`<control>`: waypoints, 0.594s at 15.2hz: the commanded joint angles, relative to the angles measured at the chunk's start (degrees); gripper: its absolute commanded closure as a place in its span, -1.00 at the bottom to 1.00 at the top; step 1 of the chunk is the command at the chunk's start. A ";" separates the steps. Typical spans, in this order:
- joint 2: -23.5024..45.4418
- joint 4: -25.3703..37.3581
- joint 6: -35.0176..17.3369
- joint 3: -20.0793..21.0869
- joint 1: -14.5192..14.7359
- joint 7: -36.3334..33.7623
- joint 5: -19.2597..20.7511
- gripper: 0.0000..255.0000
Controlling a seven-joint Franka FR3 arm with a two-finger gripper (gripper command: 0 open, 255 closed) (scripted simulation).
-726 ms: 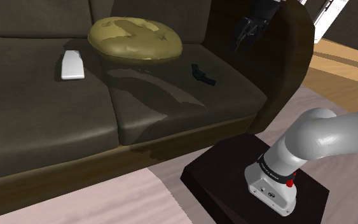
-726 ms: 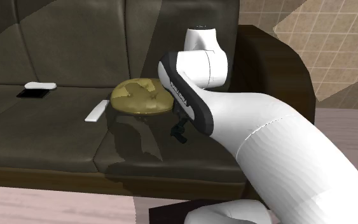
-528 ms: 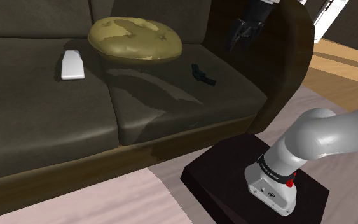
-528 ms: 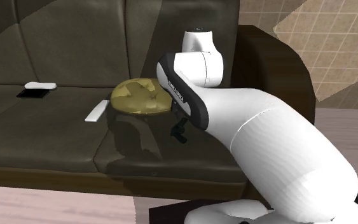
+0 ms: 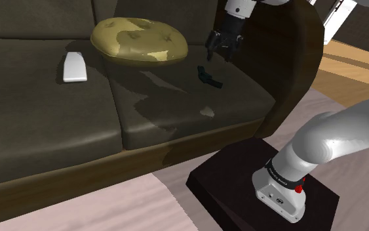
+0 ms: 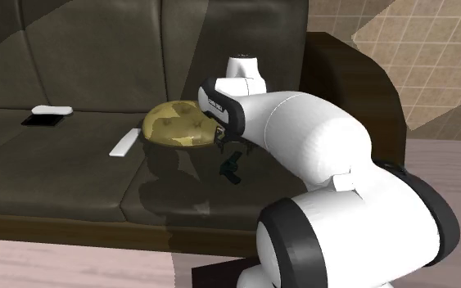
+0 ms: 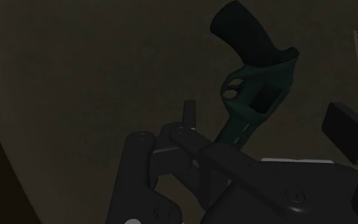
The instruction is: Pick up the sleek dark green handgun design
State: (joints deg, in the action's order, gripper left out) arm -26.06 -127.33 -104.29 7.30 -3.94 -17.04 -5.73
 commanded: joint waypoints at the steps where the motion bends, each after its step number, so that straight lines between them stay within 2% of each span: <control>1: 4.72 2.23 -1.57 0.59 -0.57 -2.80 -0.53 -1.00; 3: 9.18 4.11 -3.24 0.96 -1.06 -5.33 -0.95 -1.00; 9: 9.93 0.85 -7.20 1.11 -0.98 -5.22 -1.08 -1.00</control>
State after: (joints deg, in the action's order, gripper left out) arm -16.34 -126.00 -110.78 8.40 -4.91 -22.30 -6.81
